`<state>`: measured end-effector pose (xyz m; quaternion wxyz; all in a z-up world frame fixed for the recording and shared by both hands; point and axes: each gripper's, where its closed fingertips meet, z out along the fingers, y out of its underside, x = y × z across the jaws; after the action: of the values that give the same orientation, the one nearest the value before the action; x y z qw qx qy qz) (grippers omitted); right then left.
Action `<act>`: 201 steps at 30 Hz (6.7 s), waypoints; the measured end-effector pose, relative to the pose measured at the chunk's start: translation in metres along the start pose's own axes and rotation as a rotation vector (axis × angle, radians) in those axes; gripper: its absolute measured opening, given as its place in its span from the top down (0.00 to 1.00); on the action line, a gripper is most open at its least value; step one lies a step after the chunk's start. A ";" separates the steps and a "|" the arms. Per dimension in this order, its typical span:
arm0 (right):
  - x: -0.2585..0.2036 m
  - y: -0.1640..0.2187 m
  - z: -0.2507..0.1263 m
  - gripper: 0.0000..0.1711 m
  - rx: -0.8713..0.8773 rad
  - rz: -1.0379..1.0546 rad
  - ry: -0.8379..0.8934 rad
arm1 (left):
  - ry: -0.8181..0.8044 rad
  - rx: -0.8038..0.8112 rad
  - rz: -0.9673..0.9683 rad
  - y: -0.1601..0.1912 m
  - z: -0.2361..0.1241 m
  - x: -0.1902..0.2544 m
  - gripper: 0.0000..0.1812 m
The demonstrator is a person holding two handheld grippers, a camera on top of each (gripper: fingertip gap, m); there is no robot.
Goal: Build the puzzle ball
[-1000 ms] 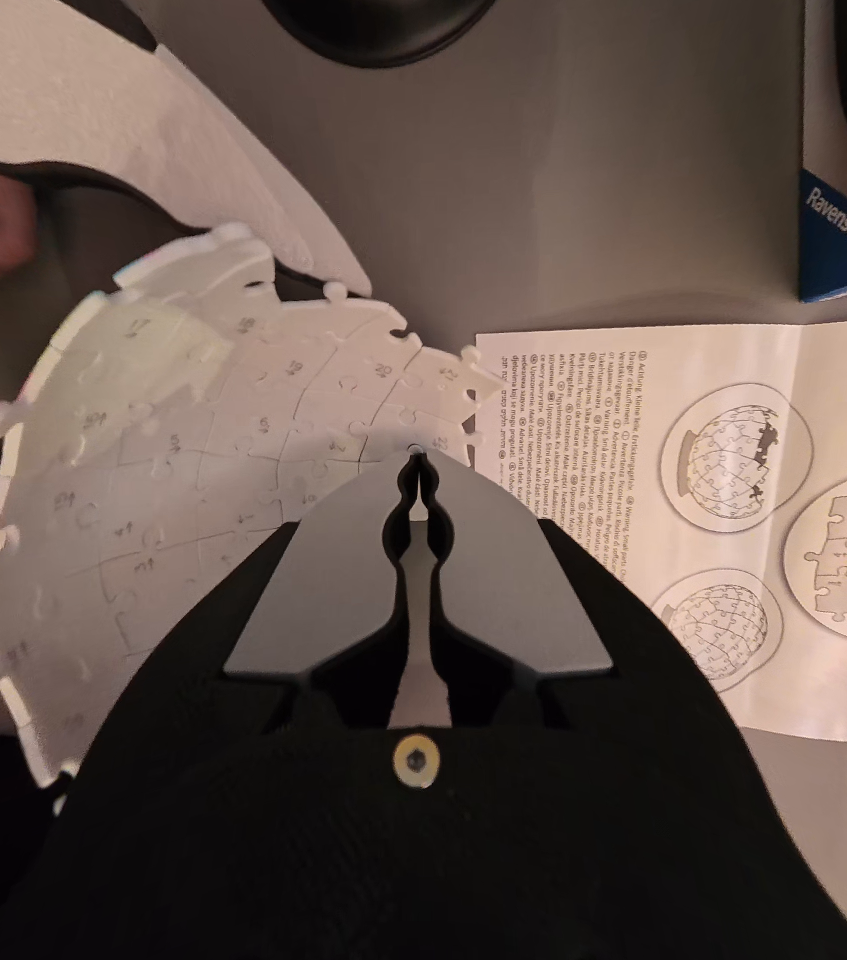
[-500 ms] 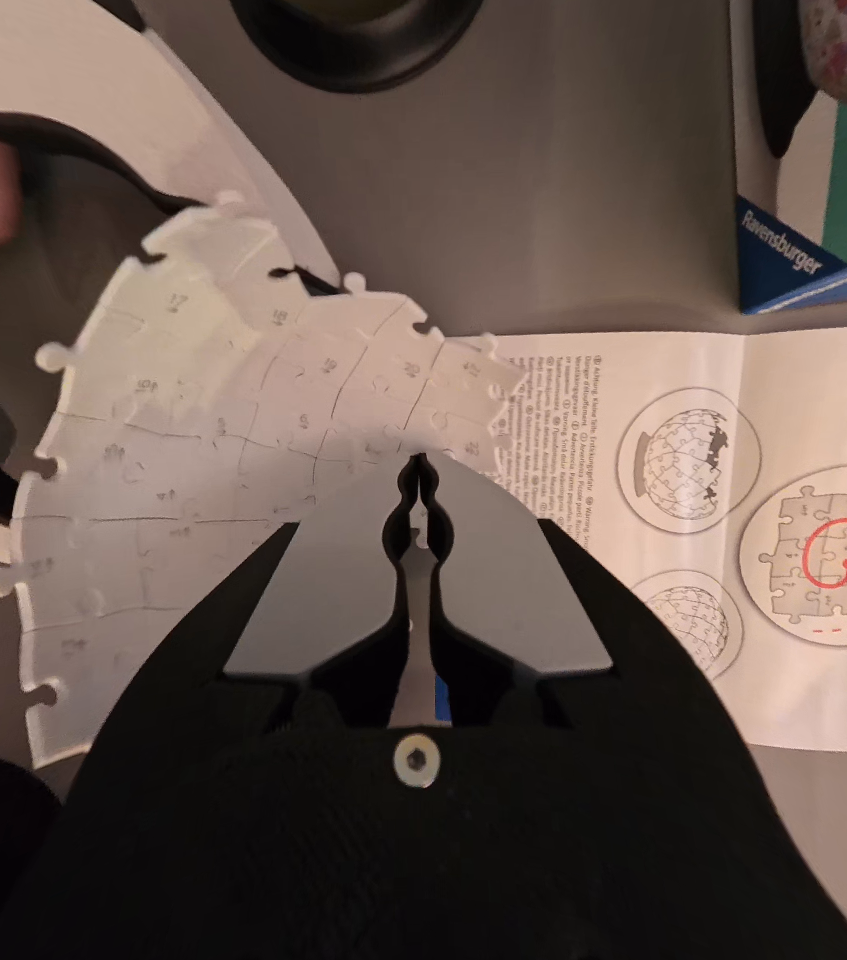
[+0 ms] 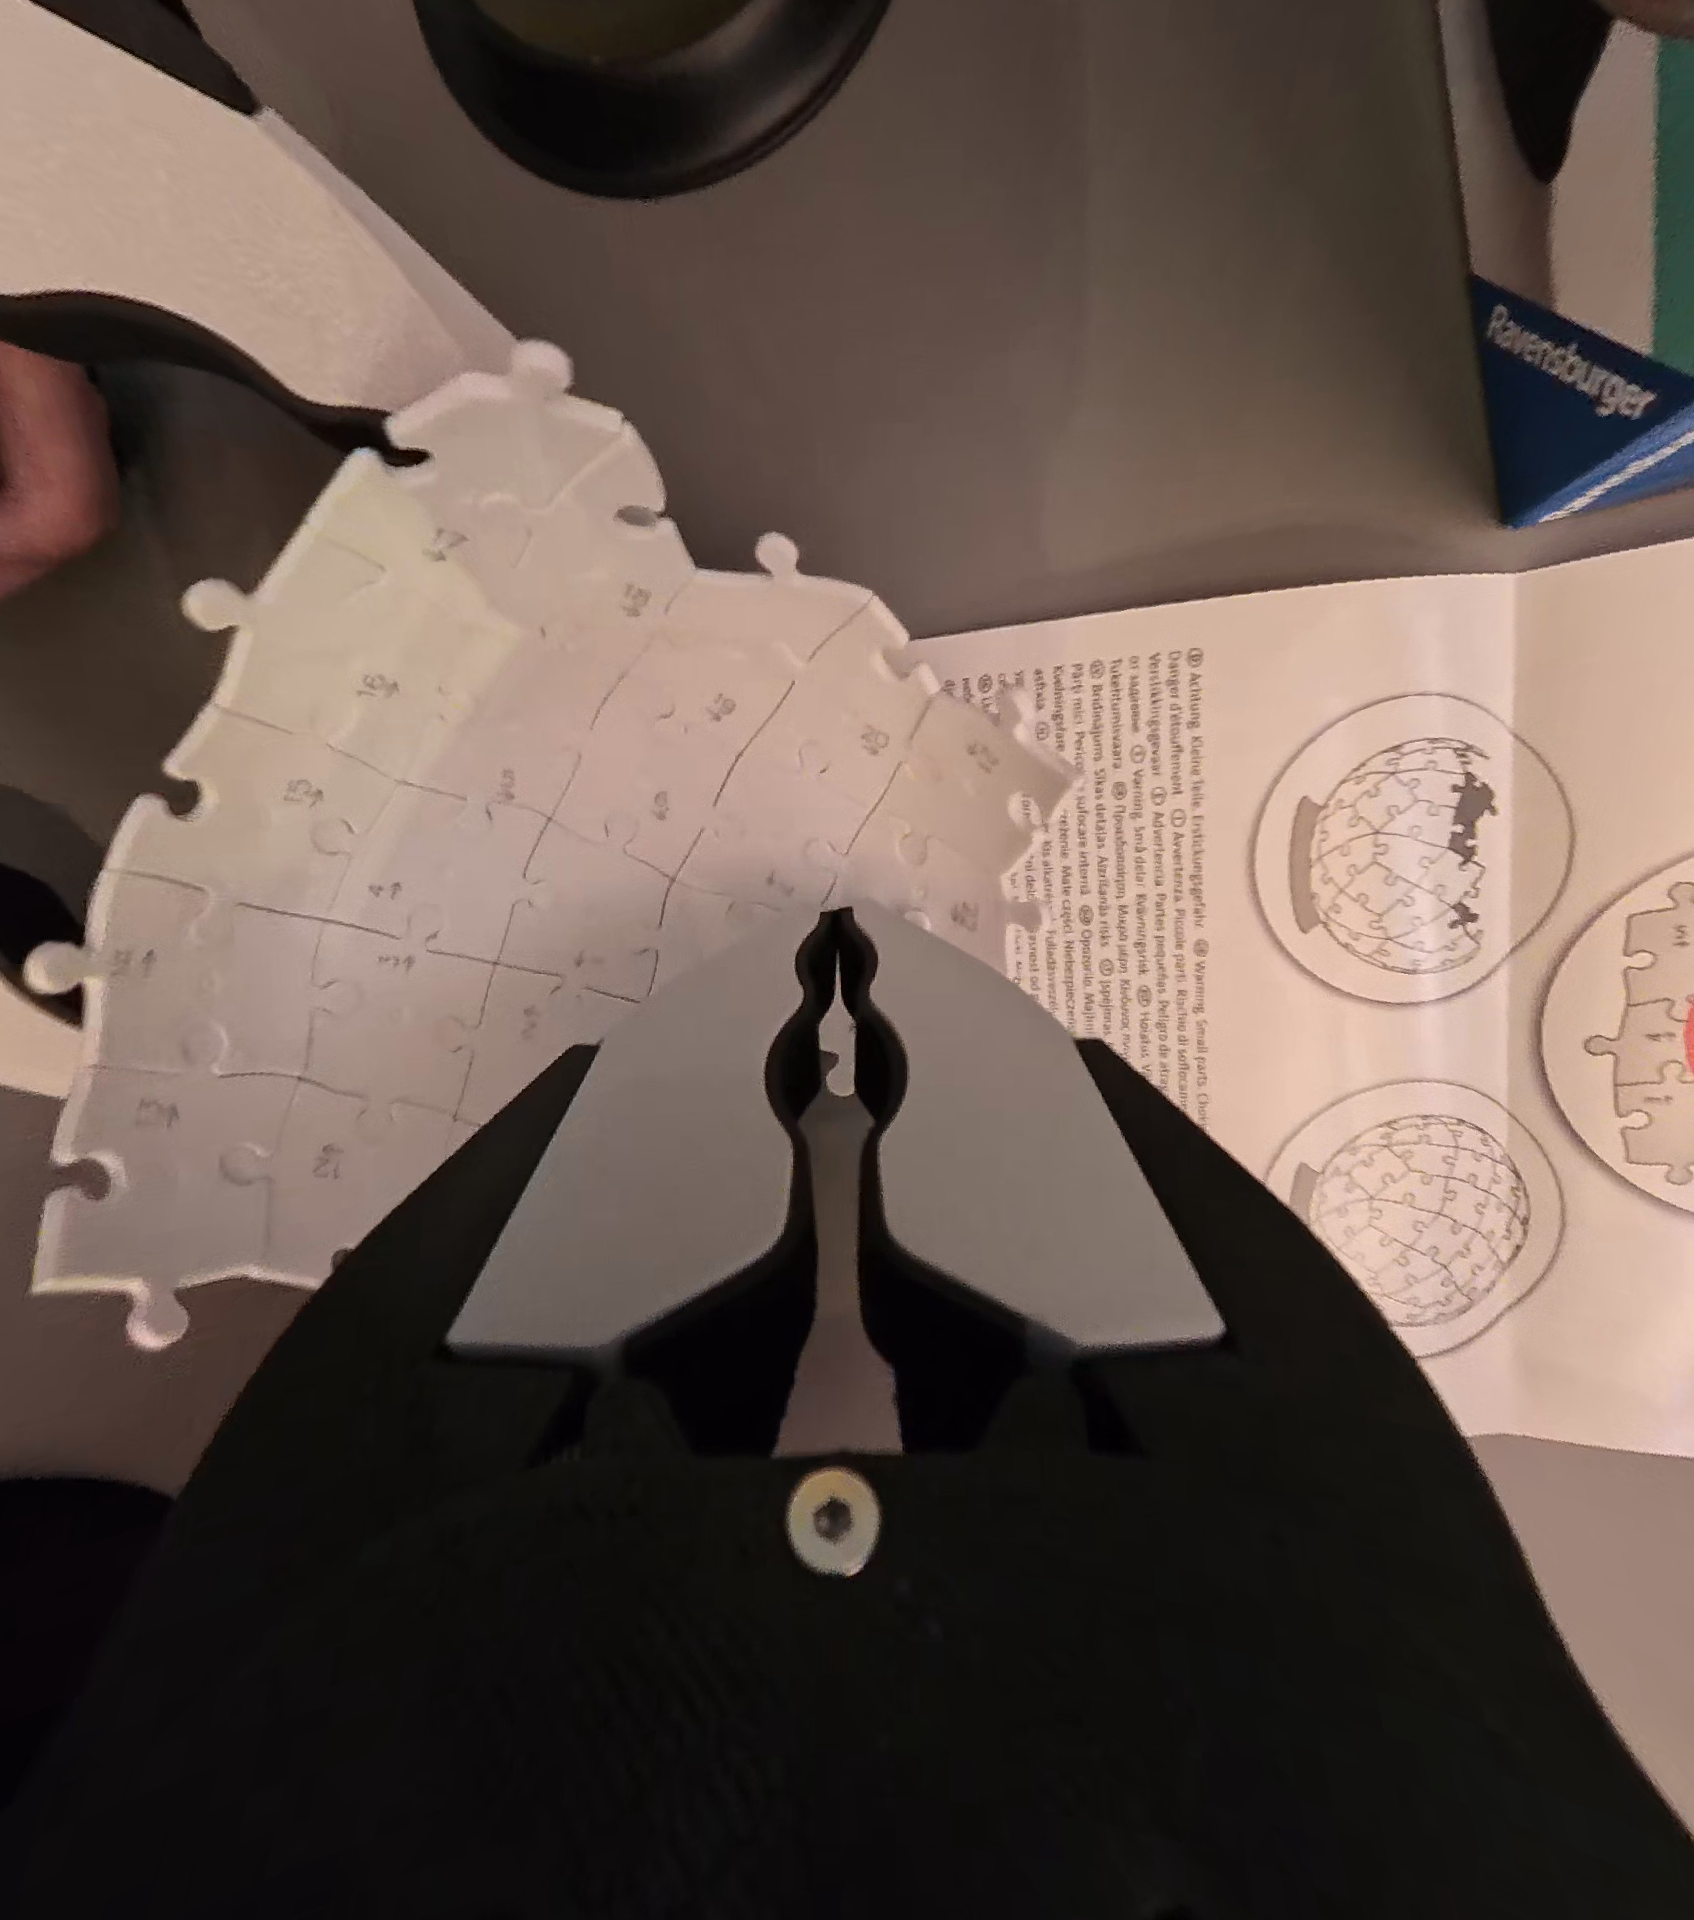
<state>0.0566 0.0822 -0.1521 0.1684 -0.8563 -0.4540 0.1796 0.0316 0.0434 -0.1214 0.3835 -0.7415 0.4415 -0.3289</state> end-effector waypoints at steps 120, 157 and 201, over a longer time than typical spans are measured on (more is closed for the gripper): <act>-0.014 -0.007 0.013 0.99 -0.119 -0.242 0.060 | 0.138 0.033 -0.031 0.007 -0.030 0.001 0.47; 0.003 -0.024 -0.039 0.92 0.205 0.189 -0.116 | 0.145 0.021 -0.051 0.009 -0.030 0.000 0.47; -0.008 -0.011 -0.004 0.98 0.148 0.341 -0.361 | 0.158 -0.007 -0.077 0.017 -0.035 0.000 0.46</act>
<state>0.0464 0.0813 -0.1418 0.1141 -0.8599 -0.3115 0.3881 -0.0040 0.0287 -0.1189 0.3319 -0.7311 0.4425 -0.3994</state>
